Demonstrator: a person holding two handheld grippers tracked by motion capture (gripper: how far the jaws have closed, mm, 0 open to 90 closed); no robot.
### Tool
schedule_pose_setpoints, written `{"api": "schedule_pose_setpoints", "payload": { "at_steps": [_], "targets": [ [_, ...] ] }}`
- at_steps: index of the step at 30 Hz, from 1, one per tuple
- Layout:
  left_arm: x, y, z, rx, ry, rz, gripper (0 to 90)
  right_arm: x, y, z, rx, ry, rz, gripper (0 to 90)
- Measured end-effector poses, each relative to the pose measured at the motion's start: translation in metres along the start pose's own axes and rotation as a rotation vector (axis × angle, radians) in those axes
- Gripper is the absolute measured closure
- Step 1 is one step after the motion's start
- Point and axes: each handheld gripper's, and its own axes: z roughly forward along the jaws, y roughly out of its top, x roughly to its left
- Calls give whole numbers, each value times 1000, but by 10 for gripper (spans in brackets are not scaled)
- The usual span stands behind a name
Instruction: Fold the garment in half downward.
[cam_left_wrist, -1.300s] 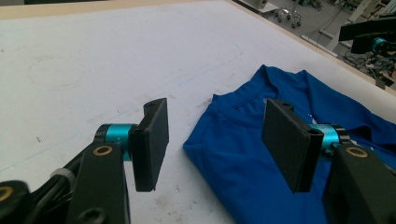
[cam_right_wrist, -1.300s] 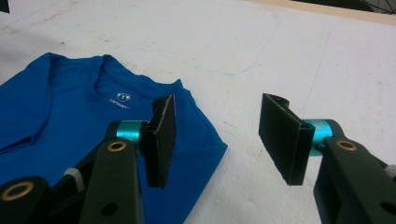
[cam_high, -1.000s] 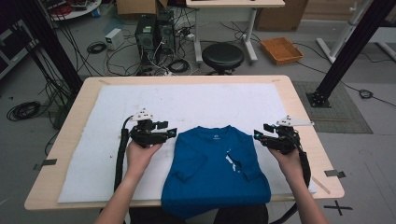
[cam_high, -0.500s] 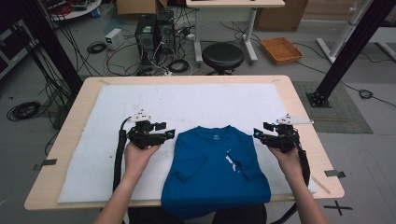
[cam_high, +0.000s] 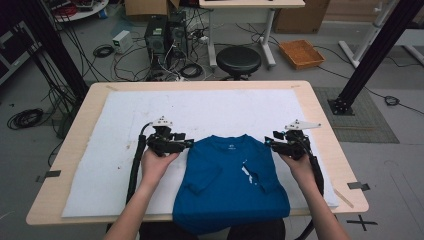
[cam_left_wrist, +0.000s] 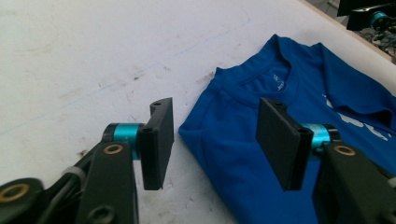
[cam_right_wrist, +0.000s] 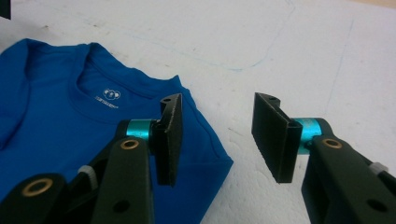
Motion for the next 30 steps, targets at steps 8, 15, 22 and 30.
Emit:
{"api": "schedule_pose_setpoints", "payload": {
  "at_steps": [8, 15, 22, 30],
  "targets": [
    [-4, 7, 37, 104, 19, -6, 526, -2, 2, 22, 74, 4, 27, 589],
    [-8, 8, 51, 157, 34, 26, 545, 3, 3, 43, 140, 3, 10, 591],
    [-10, 7, 51, 162, 75, 75, 675, 9, 1, 56, 180, -5, -53, 723],
    [-13, 4, 50, 158, 88, 124, 849, 11, 3, 51, 166, 5, -73, 887]
  ]
}}
